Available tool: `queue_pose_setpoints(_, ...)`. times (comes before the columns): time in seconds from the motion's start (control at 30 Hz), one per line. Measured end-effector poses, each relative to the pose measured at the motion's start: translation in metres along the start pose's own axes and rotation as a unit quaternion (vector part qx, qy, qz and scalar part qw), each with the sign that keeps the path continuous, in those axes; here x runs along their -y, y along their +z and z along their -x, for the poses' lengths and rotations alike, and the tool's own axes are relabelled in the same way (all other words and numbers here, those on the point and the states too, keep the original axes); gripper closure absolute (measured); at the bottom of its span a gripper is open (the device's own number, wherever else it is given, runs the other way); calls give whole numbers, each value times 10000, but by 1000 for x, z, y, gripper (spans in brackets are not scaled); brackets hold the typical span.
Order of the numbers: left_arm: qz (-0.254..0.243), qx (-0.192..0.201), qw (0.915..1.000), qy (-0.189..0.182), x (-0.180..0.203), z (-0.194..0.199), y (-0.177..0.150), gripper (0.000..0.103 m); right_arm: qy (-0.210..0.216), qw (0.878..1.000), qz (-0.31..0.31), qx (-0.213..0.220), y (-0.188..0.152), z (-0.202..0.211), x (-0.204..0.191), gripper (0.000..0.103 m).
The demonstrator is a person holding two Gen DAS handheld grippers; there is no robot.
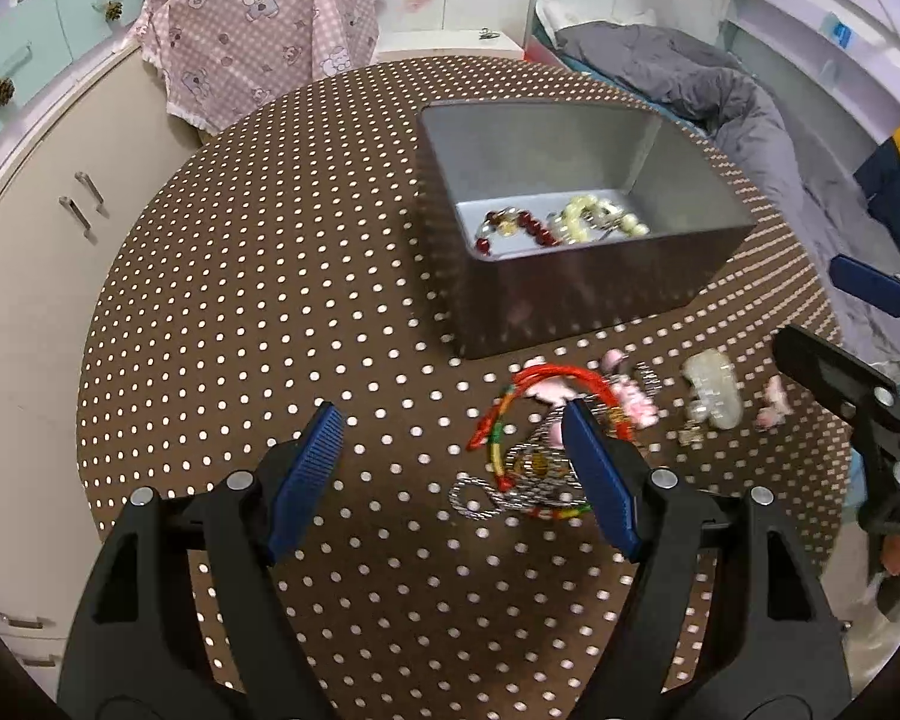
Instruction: Organize jewelry
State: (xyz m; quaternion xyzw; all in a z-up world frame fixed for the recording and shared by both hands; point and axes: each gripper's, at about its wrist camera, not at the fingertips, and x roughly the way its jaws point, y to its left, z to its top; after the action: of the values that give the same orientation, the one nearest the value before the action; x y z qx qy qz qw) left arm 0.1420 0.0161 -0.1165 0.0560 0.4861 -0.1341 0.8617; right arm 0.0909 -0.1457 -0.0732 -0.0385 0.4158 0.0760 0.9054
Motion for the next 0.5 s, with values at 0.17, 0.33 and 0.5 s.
queue_pose_setpoints(0.17,-90,-21,9997,226,2,-16,-4,29,-2,9999,-19,-125,-5,-6,-3,13)
queue_pose_setpoints(0.33,9,52,9994,340,-4,-25,-7,27,-43,9997,-38,-227,-10,-12,-4,13)
queue_pose_setpoints(0.5,70,381,9989,255,-9,-25,-18,26,-13,9994,-110,-320,-13,-19,-1,13)
